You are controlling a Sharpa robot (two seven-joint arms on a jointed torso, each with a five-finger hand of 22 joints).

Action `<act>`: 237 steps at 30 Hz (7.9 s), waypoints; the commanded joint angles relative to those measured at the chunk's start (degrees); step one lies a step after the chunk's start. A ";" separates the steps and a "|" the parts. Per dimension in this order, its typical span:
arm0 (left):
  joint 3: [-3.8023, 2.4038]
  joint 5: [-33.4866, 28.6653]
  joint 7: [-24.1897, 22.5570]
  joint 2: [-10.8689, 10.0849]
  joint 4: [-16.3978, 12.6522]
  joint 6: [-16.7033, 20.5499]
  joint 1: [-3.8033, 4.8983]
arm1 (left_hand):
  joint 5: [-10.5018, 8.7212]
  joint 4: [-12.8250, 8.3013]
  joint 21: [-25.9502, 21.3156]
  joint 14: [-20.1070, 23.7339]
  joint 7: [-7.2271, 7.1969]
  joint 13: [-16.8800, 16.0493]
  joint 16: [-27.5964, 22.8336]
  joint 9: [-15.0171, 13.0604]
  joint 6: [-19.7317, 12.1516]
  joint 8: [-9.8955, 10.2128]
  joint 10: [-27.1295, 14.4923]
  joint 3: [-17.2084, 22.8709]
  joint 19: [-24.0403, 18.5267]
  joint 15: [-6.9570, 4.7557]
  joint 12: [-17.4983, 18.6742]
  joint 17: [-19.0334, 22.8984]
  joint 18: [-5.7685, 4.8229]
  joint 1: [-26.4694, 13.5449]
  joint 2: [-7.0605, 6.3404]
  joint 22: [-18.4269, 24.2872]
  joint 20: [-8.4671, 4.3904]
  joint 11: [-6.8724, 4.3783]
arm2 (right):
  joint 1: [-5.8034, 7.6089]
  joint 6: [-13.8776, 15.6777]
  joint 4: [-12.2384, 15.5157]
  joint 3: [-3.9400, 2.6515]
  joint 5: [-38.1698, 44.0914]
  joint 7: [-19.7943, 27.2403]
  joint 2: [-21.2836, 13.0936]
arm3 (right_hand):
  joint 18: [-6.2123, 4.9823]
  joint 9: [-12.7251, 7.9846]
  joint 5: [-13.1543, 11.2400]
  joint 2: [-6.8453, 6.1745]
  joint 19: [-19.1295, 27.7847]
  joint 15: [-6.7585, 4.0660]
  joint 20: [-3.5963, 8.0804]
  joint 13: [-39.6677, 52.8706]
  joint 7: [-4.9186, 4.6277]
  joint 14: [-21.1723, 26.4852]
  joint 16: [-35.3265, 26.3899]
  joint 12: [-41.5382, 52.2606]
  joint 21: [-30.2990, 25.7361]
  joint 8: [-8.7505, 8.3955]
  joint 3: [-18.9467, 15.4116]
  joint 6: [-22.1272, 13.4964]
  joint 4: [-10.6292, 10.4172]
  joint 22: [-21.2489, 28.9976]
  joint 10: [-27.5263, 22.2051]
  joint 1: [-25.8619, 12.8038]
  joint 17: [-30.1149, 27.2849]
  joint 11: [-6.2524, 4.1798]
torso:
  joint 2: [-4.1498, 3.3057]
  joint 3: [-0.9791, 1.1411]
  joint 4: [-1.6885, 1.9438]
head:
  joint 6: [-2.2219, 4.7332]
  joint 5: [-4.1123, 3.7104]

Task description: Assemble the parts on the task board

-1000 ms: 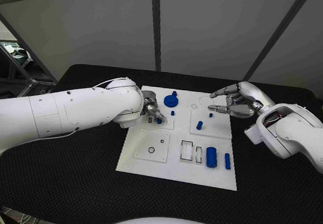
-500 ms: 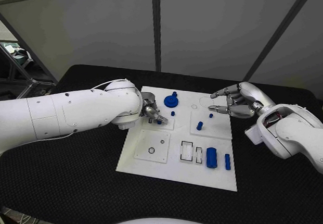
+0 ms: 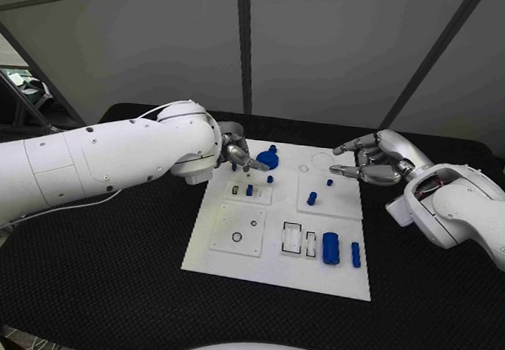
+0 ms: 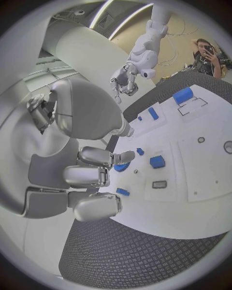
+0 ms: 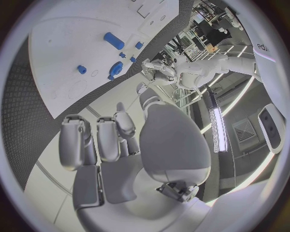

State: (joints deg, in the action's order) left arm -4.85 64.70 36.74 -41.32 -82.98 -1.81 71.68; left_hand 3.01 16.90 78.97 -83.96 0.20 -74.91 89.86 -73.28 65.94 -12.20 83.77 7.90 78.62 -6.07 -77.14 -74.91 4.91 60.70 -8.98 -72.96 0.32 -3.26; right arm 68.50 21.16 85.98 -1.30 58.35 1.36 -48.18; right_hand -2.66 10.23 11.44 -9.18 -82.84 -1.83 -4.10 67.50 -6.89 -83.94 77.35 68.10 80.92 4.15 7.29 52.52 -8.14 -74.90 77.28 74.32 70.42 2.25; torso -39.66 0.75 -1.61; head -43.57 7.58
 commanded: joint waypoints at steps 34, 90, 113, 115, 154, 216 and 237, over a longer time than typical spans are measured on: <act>2.19 -3.15 -5.01 12.37 29.16 -16.02 4.60 | -0.23 -0.34 -8.38 -4.19 2.97 -6.91 -4.41 12.31 -3.12 8.17 -2.00 -1.10 -6.69 2.23 13.12 -10.04 1.39 5.23 3.14 8.92 2.34 2.66 | 0.12 -0.30 -0.53 -0.06 -0.71 0.42 0.93 | -0.42 0.10 -0.30 -0.13 0.23 -0.45 0.01 0.01 0.00 -1.55 -0.39 -0.21 -0.21 -0.38 -0.11 0.42 -0.56 -2.66 -0.10 -0.61 -0.18 -0.20 | -0.24 -0.07 0.01 | 0.19 0.43; 3.01 -1.93 -7.43 13.40 30.85 -18.12 4.02 | -0.15 -6.56 -7.99 -4.47 1.96 -7.21 -3.59 11.80 -2.93 7.90 -1.89 2.95 -5.98 1.57 12.57 -10.87 1.21 15.77 10.02 7.62 1.77 1.73 | 0.12 -0.60 -0.99 -0.06 -0.54 0.28 1.36 | -0.39 0.16 -0.16 0.06 0.13 -0.47 0.02 0.20 0.03 -1.62 -0.30 0.02 -0.15 -0.36 -0.03 0.47 -0.57 -2.78 0.06 -0.41 0.03 -0.23 | -0.11 -0.01 0.07 | -0.28 0.53; 3.00 -7.62 -6.97 5.34 18.89 -14.76 4.00 | -0.21 -16.85 -7.92 -4.75 2.41 -6.77 -2.92 8.26 -3.75 6.03 -1.31 16.08 -5.60 1.87 12.54 -11.55 1.09 13.79 10.56 6.28 2.02 2.06 | 0.12 -1.08 -1.24 -0.06 -0.53 0.23 1.20 | -0.40 0.20 -0.07 0.19 0.14 -0.48 0.03 0.18 0.04 -1.62 -0.37 0.03 -0.18 -0.35 0.03 0.50 -0.57 -2.75 0.07 -0.30 -0.04 -0.24 | -0.02 0.02 0.29 | -0.38 0.51; 3.01 -7.71 -6.77 4.30 17.02 -13.81 3.97 | -0.21 -16.90 -7.80 -4.77 2.36 -6.82 -2.87 8.04 -3.69 5.91 -1.22 16.31 -5.47 1.83 12.36 -11.61 1.05 13.41 10.53 6.11 1.99 2.02 | 0.12 -1.10 -1.29 -0.06 -0.53 0.25 1.20 | -0.40 0.20 -0.07 0.19 0.14 -0.48 0.03 0.18 0.04 -1.62 -0.37 0.03 -0.18 -0.35 0.03 0.50 -0.57 -2.75 0.07 -0.30 -0.04 -0.24 | -0.02 0.01 0.25 | -0.36 0.54; 3.10 1.17 -2.55 -1.57 3.56 -7.93 -0.47 | -0.23 -17.36 -5.59 -5.58 1.34 -8.31 -1.04 3.08 -2.53 3.01 0.50 18.22 -3.12 1.02 8.21 -13.69 0.43 8.82 9.69 3.08 1.24 1.17 | 0.11 -1.55 -1.74 -0.04 -0.47 0.34 1.48 | -0.41 0.22 -0.04 0.22 0.16 -0.48 0.03 0.14 0.04 -1.62 -0.40 0.01 -0.23 -0.35 0.02 0.51 -0.60 -2.70 0.06 -0.32 -0.07 -0.24 | -0.12 0.01 0.13 | -0.84 1.13; 3.83 2.14 -1.32 0.09 4.48 -12.19 -0.92 | -0.24 -11.62 -4.66 -5.94 0.40 -8.43 -0.14 0.33 -0.65 1.51 1.11 13.75 -2.05 0.41 7.59 -14.76 0.13 1.60 5.14 1.60 0.66 0.48 | 0.10 -1.85 -1.96 -0.04 -0.22 0.35 1.68 | -0.41 0.27 0.00 0.30 0.13 -0.49 0.04 0.09 0.04 -1.64 -0.45 0.00 -0.26 -0.37 0.00 0.49 -0.68 -2.70 0.04 -0.34 -0.07 -0.24 | -0.11 0.03 0.09 | -1.48 1.12; 3.88 2.14 -1.58 0.04 5.37 -9.76 -0.94 | -0.22 -4.84 -4.54 -5.86 0.18 -8.20 -0.38 -0.68 0.07 1.66 1.17 10.89 -1.62 0.14 7.95 -14.47 0.03 0.38 1.21 1.09 0.32 0.20 | 0.10 -1.77 -2.00 -0.04 -0.22 0.38 1.60 | -0.44 0.28 0.00 0.30 0.19 -0.50 0.05 0.02 0.03 -1.62 -0.53 -0.07 -0.34 -0.38 -0.02 0.48 -0.70 -2.59 0.00 -0.36 -0.17 -0.24 | -0.13 -0.01 0.12 | -1.42 1.01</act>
State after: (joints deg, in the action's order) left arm -1.15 66.54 34.60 -41.14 -77.76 -12.19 70.95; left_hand 2.87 11.92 74.35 -83.85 0.39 -74.99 89.43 -73.93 65.75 -10.88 84.19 18.80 76.77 -5.55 -69.33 -74.91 6.69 61.13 -7.48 -71.93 0.73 -2.67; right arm 68.49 19.57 83.95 -1.30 58.02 1.28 -46.59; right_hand -2.66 10.45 11.44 -9.40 -82.84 -1.84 -4.11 67.62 -6.89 -83.94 77.09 68.10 80.92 4.15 7.24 52.51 -8.52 -74.90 77.27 74.11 70.29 2.25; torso -39.77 0.76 -1.51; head -45.00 8.60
